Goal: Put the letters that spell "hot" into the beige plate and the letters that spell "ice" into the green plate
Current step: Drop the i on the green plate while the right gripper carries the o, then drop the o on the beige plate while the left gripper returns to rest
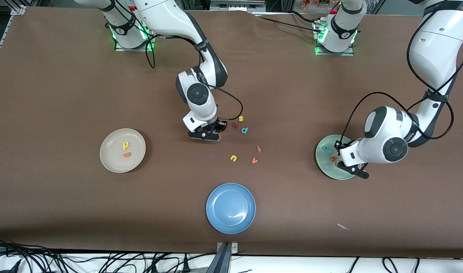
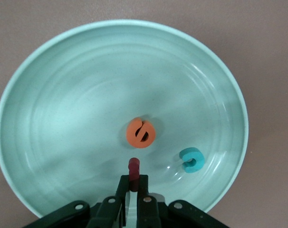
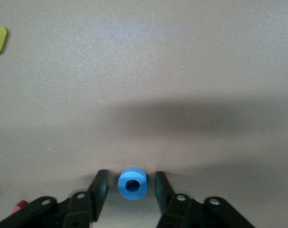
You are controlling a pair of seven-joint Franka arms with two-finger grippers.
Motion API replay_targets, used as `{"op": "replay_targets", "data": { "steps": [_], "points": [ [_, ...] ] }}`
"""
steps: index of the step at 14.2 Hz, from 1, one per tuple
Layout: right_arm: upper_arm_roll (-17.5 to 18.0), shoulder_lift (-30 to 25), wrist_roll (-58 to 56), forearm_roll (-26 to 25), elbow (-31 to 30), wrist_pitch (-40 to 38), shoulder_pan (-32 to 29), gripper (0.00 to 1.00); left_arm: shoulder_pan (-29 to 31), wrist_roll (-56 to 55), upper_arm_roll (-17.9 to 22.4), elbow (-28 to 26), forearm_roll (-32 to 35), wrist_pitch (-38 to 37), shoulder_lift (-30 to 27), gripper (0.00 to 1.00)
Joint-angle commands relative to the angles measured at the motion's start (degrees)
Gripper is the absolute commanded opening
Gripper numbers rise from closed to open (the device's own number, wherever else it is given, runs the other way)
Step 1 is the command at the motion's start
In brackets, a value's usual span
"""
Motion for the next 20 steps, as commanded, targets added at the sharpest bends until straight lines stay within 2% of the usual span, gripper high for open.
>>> {"op": "replay_targets", "data": {
  "steps": [1, 2, 3, 5, 9, 13, 15, 16, 20],
  "points": [
    [-0.18, 0.91, -0.53, -0.21, 0.73, -0.38, 0.47, 0.39, 0.04, 2.37, 0.21, 1.09, 1.68, -0.98, 0.87, 0.13],
    [-0.18, 0.91, -0.53, -0.21, 0.73, -0.38, 0.47, 0.38, 0.04, 3.25, 0.21, 1.18, 1.59, -0.98, 0.87, 0.17],
    [-0.18, 1.0, -0.44, -0.21, 0.73, -0.47, 0.47, 0.35, 0.04, 3.35, 0.21, 1.27, 1.59, -0.98, 0.87, 0.34],
    [-0.18, 1.18, -0.44, -0.21, 0.73, -0.47, 0.56, 0.32, 0.04, 3.26, 0.21, 1.27, 1.5, -0.98, 0.79, 0.99],
    [-0.27, 1.0, -0.61, -0.21, 0.9, -1.17, 0.47, 0.26, -0.57, 2.74, -0.22, 1.79, 0.98, -2.38, -0.88, 1.0],
    [-1.23, 0.39, -0.88, -0.12, 7.22, -10.73, -1.63, 0.24, -2.68, 1.07, -1.81, 5.82, 1.5, -8.09, -1.94, 1.0],
    [-3.42, -0.4, -5.07, 0.05, 8.46, -14.08, -2.78, 0.23, -4.7, -0.42, -1.98, 9.77, 1.24, -14.66, -2.2, 1.0],
    [-5.61, -0.49, -6.75, 0.05, 8.38, -14.79, -2.78, 0.23, -4.97, -0.52, -2.16, 10.84, 0.8, -17.83, -2.99, 1.0],
    [-12.47, -0.49, -15.52, -0.04, 7.76, -17.68, -3.04, 0.21, -5.24, -1.05, -4.96, 11.11, 0.71, -22.32, -9.74, 1.0]
  ]
}}
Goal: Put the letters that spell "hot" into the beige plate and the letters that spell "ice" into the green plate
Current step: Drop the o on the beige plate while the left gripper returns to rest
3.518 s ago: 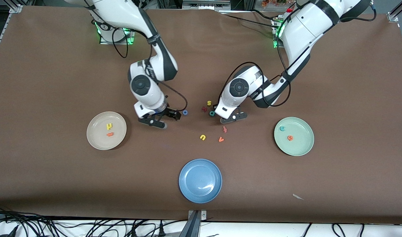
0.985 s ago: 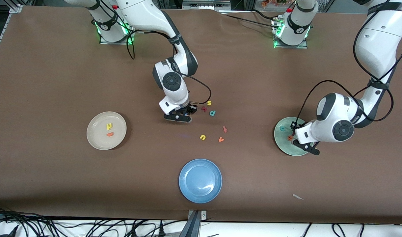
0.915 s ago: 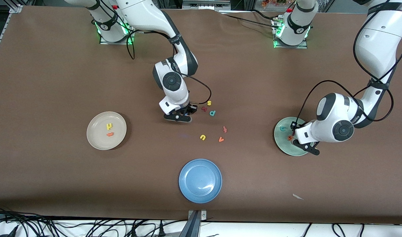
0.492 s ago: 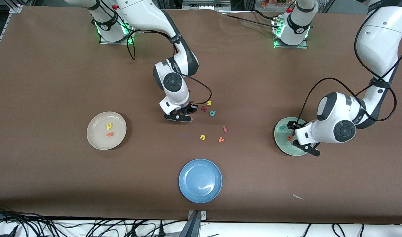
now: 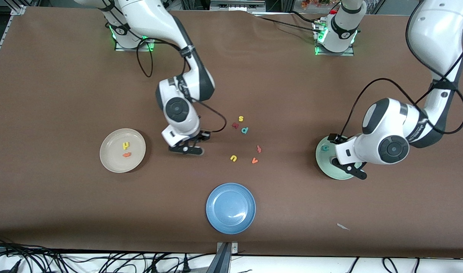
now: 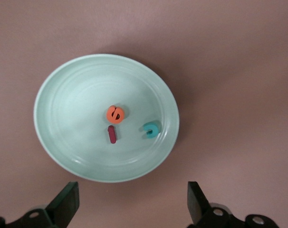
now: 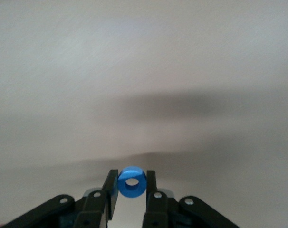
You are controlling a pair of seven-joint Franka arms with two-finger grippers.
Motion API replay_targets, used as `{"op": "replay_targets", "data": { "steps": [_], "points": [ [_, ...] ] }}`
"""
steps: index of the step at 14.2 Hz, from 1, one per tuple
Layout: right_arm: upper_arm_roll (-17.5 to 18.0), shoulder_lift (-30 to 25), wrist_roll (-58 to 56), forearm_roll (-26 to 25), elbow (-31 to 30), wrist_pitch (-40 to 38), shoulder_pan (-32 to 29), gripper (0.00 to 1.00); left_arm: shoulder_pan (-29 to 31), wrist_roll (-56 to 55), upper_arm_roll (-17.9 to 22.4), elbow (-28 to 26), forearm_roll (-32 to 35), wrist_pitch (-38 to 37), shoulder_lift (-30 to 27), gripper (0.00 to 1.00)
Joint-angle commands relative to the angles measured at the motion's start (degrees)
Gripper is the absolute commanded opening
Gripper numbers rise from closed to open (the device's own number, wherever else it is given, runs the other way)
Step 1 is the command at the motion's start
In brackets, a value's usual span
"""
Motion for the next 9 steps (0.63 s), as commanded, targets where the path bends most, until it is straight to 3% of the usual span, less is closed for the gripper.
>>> {"op": "replay_targets", "data": {
  "steps": [1, 6, 8, 9],
  "points": [
    [-4.82, -0.16, -7.81, 0.04, -0.09, -4.14, -0.08, 0.21, 0.29, -1.14, -3.53, -0.46, 0.71, -4.48, -6.14, 1.0],
    [-13.79, -1.29, -23.18, 0.66, -3.76, -7.76, -0.34, 0.21, -2.26, -1.24, -3.81, 1.9, 0.28, -10.98, -12.83, 1.0],
    [-16.78, -2.44, -30.05, 1.88, -6.49, -7.67, -0.78, 0.21, -3.66, 0.53, -0.49, 2.97, -1.47, -13.36, -16.15, 1.0],
    [-17.84, -2.88, -32.78, 3.63, -8.24, -7.23, -0.96, 0.21, -5.23, 0.79, 4.14, 2.8, -4.01, -13.37, -18.7, 1.0]
  ]
}}
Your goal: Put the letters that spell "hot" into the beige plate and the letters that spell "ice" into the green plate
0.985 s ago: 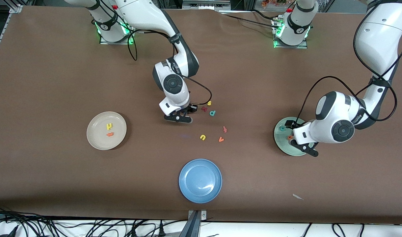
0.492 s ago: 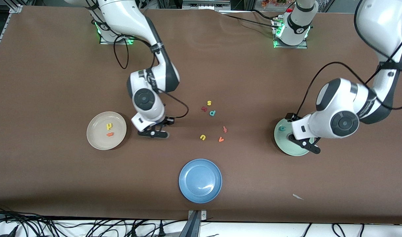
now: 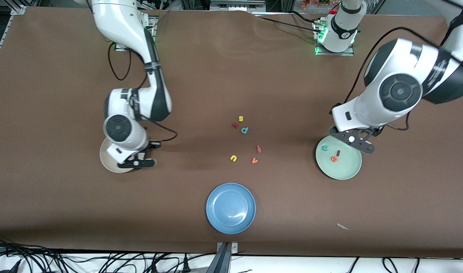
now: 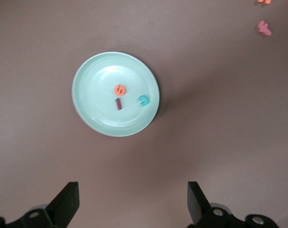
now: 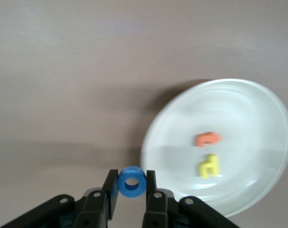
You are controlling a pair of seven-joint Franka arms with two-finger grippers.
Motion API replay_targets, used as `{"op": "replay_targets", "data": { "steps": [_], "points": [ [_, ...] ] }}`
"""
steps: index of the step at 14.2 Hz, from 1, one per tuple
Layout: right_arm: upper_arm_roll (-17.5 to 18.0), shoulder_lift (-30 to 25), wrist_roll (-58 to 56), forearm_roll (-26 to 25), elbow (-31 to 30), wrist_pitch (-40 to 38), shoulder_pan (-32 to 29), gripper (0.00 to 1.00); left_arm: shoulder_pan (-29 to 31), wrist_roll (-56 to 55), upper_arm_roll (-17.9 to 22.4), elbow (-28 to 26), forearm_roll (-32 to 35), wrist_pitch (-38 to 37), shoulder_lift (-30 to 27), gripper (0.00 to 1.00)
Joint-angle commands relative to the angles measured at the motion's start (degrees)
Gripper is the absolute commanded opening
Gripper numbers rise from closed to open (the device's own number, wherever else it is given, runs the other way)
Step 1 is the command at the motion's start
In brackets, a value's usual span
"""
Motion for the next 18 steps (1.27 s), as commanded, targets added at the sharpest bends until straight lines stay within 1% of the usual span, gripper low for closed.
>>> {"op": "replay_targets", "data": {
  "steps": [1, 3, 4, 5, 6, 7, 8, 9, 12, 13, 15, 18],
  "points": [
    [-2.82, -2.58, -8.76, 4.43, -5.69, 1.03, 0.27, 0.21, -5.69, 2.06, 12.53, 0.21, -6.04, -1.33, -6.46, 1.0],
    [-3.96, -2.58, -12.46, 6.11, -8.24, 3.05, 0.1, 0.21, -14.99, 1.97, 25.27, 0.03, -10.53, -1.24, -10.34, 1.0],
    [-3.88, -2.58, -12.56, 6.99, -9.64, 4.1, 0.09, 0.21, -18.17, 1.88, 30.12, -0.06, -11.15, -0.81, -11.05, 1.0],
    [-3.88, -2.5, -12.65, 8.04, -10.27, 4.64, 0.09, 0.26, -18.81, 1.53, 31.9, -0.15, -11.16, -0.37, -11.23, 1.0],
    [-3.88, -2.15, -12.65, 8.84, -10.27, 4.64, -0.08, 0.42, -18.56, 1.36, 32.1, -0.32, -11.25, 1.38, -11.67, 1.0],
    [-3.88, -1.97, -12.56, 9.71, -10.18, 4.38, -0.86, 0.73, -18.64, 1.27, 32.27, -2.06, -11.07, 4.53, -12.89, 1.0],
    [-3.88, -2.05, -11.95, 11.46, -9.66, 3.94, -1.48, 1.0, -18.29, 1.35, 32.27, -4.69, -11.16, 8.56, -14.38, 1.0],
    [-3.88, -2.06, -12.04, 12.61, -9.4, 3.68, -1.49, 1.0, -18.03, 1.35, 32.27, -6.54, -11.86, 10.78, -15.7, 1.0],
    [-4.14, -2.23, -10.63, 12.8, -6.68, 2.28, -1.49, 1.0, -16.37, 1.44, 32.27, -11.47, -18.34, 10.8, -20.18, 1.0],
    [-4.23, -2.32, -10.54, 12.71, -5.45, 1.23, -1.4, 1.0, -16.27, 2.23, 32.27, -11.83, -18.8, 10.8, -20.81, 1.0],
    [-4.32, -2.32, -10.11, 12.27, -3.69, -1.5, -1.31, 1.0, -16.18, 2.06, 32.19, -11.4, -17.67, 10.71, -20.73, 1.0],
    [-5.89, -2.49, -6.34, 12.01, -3.33, -2.3, 0.08, 1.0, -15.56, 3.55, 32.27, -11.22, -17.49, 10.71, -20.46, 1.0]
  ]
}}
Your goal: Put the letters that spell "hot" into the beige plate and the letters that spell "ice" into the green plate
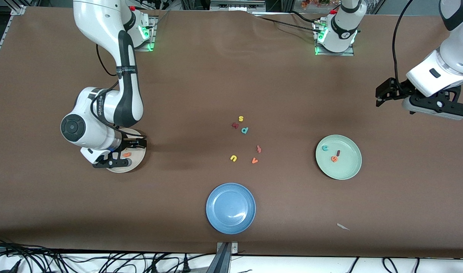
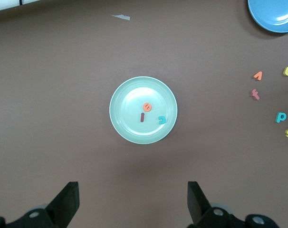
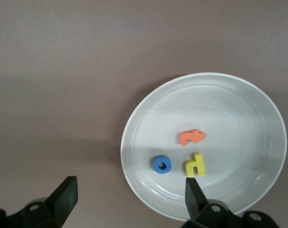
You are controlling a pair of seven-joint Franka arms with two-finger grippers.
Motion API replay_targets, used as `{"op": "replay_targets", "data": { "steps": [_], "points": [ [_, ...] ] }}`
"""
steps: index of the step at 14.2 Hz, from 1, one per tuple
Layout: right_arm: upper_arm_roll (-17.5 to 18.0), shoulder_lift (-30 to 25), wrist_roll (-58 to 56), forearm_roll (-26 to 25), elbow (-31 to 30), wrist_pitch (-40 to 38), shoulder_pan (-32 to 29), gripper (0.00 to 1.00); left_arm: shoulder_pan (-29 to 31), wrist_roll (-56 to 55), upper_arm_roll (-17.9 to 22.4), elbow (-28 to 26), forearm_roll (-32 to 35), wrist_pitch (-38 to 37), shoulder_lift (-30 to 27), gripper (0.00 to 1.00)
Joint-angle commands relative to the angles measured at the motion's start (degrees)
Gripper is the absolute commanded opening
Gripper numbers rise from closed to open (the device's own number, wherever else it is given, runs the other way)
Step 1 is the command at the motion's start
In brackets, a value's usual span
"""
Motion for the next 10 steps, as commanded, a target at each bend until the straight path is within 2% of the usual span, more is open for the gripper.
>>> {"op": "replay_targets", "data": {
  "steps": [1, 2, 4, 5, 8, 10],
  "points": [
    [-2.62, -0.71, 3.96, 0.09, 0.79, -1.52, 2.32, 1.0, 0.89, 2.1, 0.19, -1.53, -0.76, 1.28, -1.14, 1.0],
    [-3.59, -0.71, 3.88, -0.87, 1.76, -1.87, 3.02, 1.0, 1.85, 2.1, 0.19, -1.0, -0.76, 1.02, -1.05, 1.0],
    [-2.2, -2.71, 4.75, -4.99, 4.13, -5.54, 2.25, 1.0, 2.39, 2.1, 0.1, -0.21, -0.76, 0.4, -0.7, 1.0],
    [1.11, -5.43, 5.28, -7.36, 4.23, -6.87, -0.54, 1.0, 2.65, 2.19, 0.19, -0.21, -0.76, 0.31, -0.79, 1.0],
    [16.74, -13.08, 10.89, -21.13, 4.14, -7.14, -13.89, 1.0, 3.18, 2.19, -0.07, -0.03, -0.76, -0.3, -0.79, 1.0],
    [25.89, -16.43, 12.4, -27.31, 3.96, -8.63, -22.41, 1.0, 3.18, 2.19, -0.25, 0.06, -0.76, -0.39, -0.79, 1.0]
  ]
}}
